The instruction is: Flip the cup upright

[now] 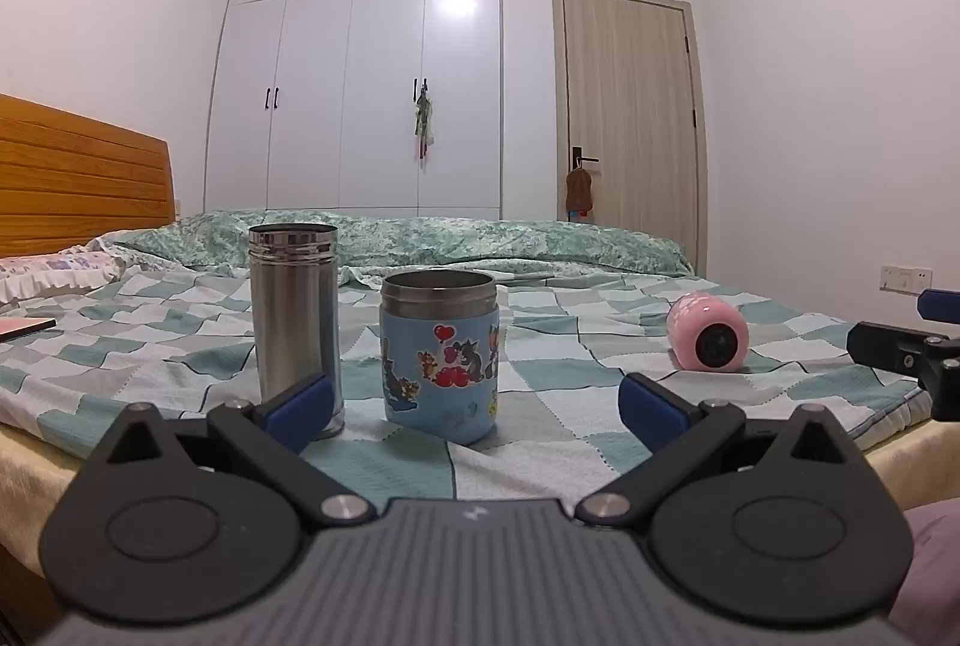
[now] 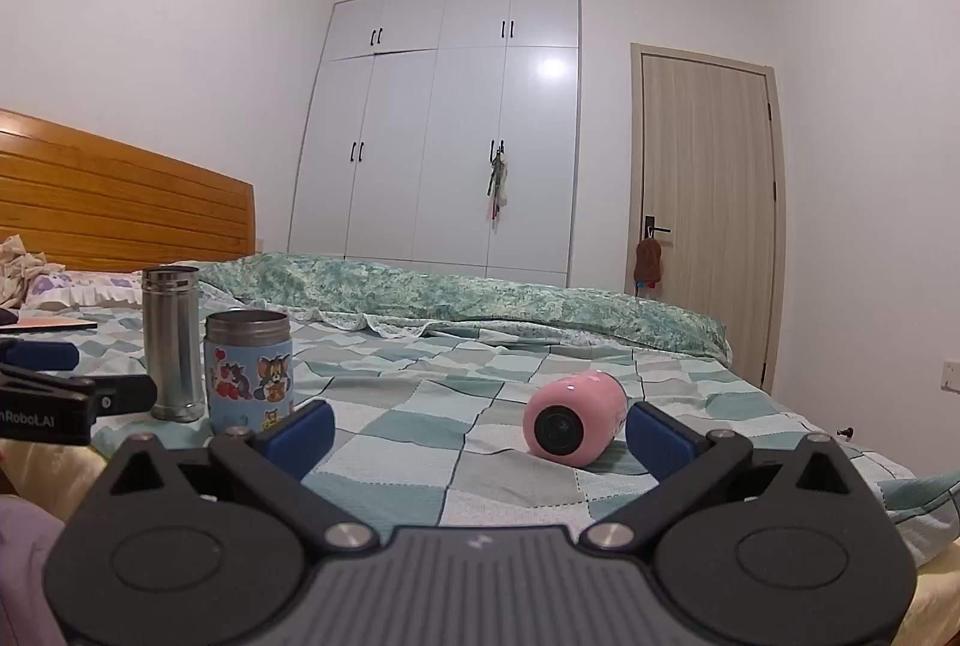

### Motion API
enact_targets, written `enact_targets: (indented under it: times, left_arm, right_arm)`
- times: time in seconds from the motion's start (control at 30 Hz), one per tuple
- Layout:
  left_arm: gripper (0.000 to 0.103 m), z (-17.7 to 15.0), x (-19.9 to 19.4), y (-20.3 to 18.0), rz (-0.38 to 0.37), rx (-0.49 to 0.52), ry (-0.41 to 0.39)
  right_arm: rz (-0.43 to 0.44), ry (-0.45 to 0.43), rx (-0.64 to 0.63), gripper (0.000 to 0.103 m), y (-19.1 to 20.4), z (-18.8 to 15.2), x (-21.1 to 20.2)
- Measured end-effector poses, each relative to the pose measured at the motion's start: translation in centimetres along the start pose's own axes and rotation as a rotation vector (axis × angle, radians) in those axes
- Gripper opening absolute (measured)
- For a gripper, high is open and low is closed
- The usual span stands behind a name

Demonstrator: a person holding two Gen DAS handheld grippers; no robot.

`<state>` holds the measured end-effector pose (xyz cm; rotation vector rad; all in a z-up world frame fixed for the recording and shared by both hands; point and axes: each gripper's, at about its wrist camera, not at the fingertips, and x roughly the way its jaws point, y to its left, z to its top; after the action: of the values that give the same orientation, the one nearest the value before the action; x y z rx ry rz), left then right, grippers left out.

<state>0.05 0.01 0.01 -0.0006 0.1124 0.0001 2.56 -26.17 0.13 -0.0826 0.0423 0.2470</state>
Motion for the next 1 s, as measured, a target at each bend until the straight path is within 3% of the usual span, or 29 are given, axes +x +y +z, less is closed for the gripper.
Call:
enact_targets:
  times: [1.0]
  left_arm:
    - [0.103,-0.02,-0.05,-0.01,0.000,0.002,-0.011]
  right_arm:
    - [0.000,-0.001,-0.003,0.103,0.02,-0.05,0.11]
